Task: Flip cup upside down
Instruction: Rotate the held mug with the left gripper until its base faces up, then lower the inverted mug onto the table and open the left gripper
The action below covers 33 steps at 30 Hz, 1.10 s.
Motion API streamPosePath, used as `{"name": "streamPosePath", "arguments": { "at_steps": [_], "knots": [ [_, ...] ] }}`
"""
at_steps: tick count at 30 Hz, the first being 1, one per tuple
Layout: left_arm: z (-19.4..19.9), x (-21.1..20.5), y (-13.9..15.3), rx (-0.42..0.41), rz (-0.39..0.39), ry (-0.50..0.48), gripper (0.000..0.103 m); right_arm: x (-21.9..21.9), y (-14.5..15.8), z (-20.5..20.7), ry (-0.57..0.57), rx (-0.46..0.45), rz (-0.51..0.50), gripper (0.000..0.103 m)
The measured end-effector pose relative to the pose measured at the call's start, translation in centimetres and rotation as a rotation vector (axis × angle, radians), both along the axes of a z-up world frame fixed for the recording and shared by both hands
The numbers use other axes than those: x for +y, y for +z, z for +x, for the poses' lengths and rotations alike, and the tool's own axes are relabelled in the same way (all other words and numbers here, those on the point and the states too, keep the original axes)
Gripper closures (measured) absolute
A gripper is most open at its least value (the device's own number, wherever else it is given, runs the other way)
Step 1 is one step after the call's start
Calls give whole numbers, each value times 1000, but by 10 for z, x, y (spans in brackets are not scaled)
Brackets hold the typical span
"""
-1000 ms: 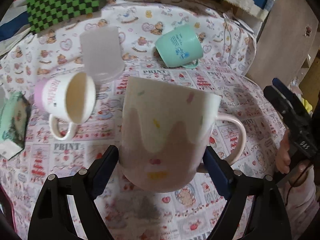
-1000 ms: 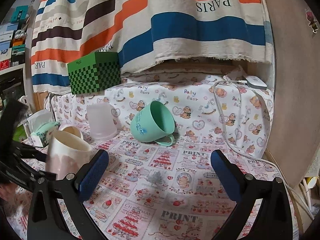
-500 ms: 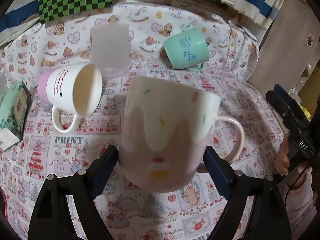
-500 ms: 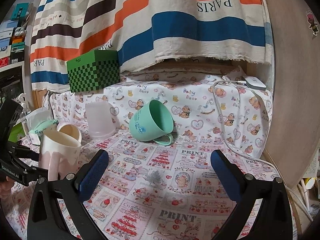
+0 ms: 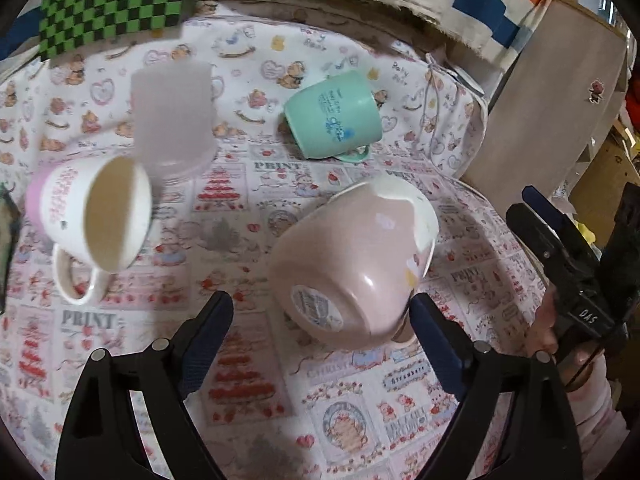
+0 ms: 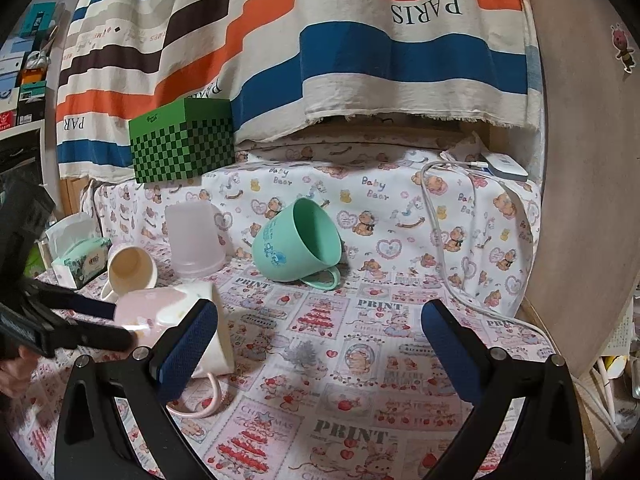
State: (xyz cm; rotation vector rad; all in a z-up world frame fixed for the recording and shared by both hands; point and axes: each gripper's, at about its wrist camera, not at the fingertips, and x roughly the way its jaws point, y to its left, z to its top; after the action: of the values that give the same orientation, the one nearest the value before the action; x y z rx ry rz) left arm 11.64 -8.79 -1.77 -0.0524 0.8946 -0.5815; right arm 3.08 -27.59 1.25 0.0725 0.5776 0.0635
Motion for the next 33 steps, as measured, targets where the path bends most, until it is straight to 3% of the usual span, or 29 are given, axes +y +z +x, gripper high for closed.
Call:
{"name": "streamPosePath", "arguments": {
  "at_steps": [11,13,15,19,24,29,33],
  "knots": [
    [32,4,-19,88,-237,-24,7,0,0,0,3,8,4,0],
    [35,6,-24,118,-287,-30,15,0,0,1,1,7,3,0],
    [33,7,-23,121,-304,-36,15,0,-1,1,1,8,6,0],
    [18,8,-7,12,-200,29,15,-1,-1,1,0,10,5,0],
    [-8,-5,28,-176,102,120,16,1,-4,1,-1,17,-4,0],
    [-7,-4,46,-113,170,130,16,2,-4,2,-6,24,-15,0],
    [-3,-15,41,-127,273,160,16,0,-5,3,-19,27,-14,0]
  ]
}}
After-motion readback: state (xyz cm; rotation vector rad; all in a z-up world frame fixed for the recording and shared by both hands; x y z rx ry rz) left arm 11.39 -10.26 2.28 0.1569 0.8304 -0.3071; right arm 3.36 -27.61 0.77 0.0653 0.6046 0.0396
